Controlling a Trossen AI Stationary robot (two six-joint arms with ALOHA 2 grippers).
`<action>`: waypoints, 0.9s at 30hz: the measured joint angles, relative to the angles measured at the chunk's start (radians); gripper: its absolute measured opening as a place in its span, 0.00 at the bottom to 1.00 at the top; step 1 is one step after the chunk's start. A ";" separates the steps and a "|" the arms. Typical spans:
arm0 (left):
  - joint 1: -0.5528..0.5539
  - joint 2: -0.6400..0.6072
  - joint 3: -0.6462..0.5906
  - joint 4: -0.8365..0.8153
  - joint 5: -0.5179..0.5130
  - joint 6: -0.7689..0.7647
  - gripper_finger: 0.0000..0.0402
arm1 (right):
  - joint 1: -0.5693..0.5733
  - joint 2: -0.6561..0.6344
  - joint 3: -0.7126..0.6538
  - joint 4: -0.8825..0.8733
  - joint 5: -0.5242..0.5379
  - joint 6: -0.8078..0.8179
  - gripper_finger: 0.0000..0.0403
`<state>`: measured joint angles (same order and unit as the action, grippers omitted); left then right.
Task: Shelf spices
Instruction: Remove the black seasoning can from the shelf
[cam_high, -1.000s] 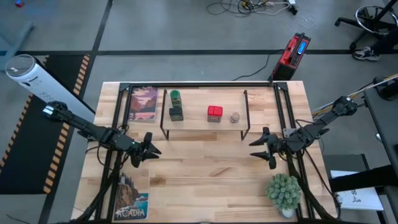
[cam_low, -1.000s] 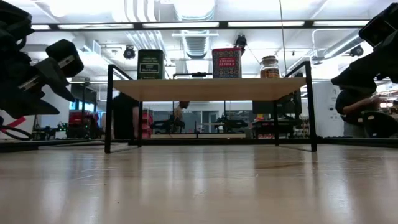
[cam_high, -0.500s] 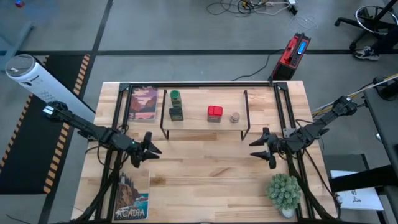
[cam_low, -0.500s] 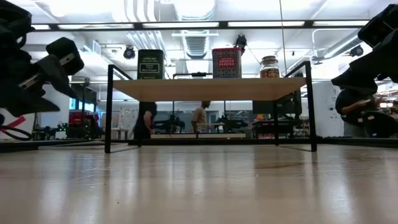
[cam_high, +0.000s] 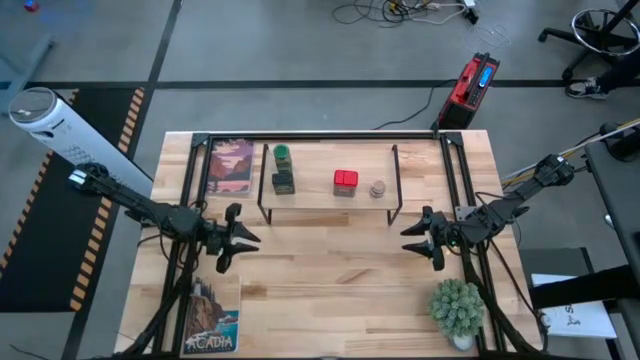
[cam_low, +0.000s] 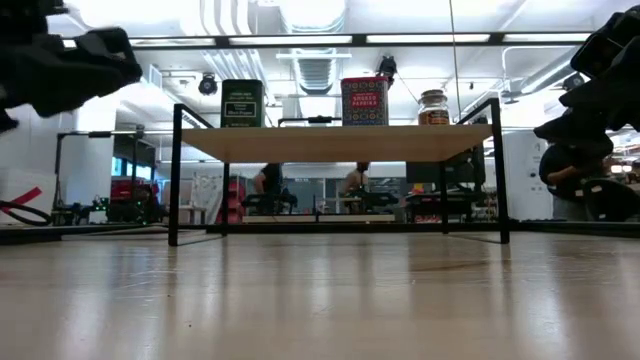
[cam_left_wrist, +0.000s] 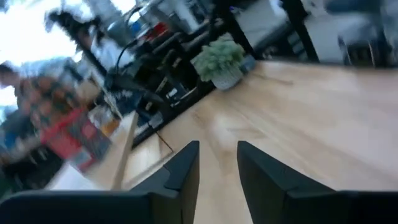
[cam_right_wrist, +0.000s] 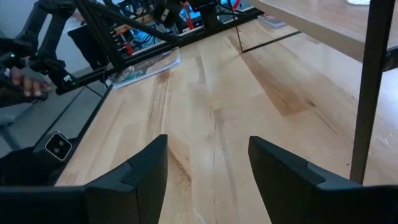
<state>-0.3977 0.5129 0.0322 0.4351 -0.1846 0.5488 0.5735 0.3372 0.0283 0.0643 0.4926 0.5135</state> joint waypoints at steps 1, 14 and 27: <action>0.000 0.000 0.000 0.009 -0.023 -0.062 0.23 | 0.000 0.000 0.000 0.000 0.004 -0.001 0.49; 0.000 0.000 0.000 0.050 -0.183 -0.622 0.20 | 0.000 0.000 0.000 0.000 0.005 -0.008 0.49; 0.000 0.000 0.000 0.052 -0.180 -0.742 0.21 | 0.000 0.000 0.000 0.000 0.005 -0.008 0.49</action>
<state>-0.3973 0.5129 0.0322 0.4873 -0.3649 -0.1931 0.5735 0.3372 0.0284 0.0643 0.4976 0.5053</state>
